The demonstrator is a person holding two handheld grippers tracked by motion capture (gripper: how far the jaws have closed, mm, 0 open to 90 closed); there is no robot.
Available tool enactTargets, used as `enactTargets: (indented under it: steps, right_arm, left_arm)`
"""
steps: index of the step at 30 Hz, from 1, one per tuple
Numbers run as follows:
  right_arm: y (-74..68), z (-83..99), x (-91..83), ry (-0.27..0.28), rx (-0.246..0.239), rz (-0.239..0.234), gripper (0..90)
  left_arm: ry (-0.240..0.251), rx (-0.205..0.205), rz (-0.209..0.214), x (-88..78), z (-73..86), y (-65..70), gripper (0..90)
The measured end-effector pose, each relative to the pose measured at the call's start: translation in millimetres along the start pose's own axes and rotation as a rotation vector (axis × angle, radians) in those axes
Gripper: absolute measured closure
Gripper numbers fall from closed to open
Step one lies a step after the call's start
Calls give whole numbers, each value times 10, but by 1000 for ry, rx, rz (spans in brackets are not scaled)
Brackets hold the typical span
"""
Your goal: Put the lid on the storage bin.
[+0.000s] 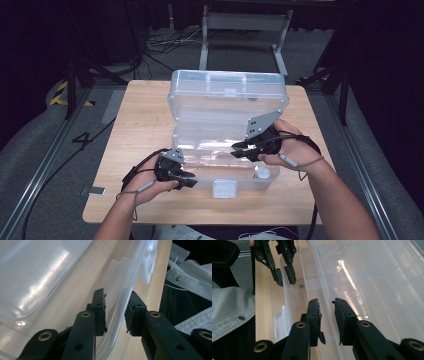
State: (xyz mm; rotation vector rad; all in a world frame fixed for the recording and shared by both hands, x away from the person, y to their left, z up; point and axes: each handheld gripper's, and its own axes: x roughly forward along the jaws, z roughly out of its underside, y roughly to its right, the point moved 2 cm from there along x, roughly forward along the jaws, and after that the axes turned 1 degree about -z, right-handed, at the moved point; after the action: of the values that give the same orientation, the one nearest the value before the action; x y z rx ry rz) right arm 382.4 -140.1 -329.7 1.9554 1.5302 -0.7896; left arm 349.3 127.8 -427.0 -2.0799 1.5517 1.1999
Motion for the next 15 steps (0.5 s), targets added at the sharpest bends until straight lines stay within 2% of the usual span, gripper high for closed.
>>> enactTargets:
  steps: [4,15]
  right_arm:
    - [-5,4,2,3,-6,8,749]
    - [-39,38,14,4,4,0,746]
  left_arm:
    - [8,8,-8,4,2,8,716]
    - [-3,71,-51,11,6,38,710]
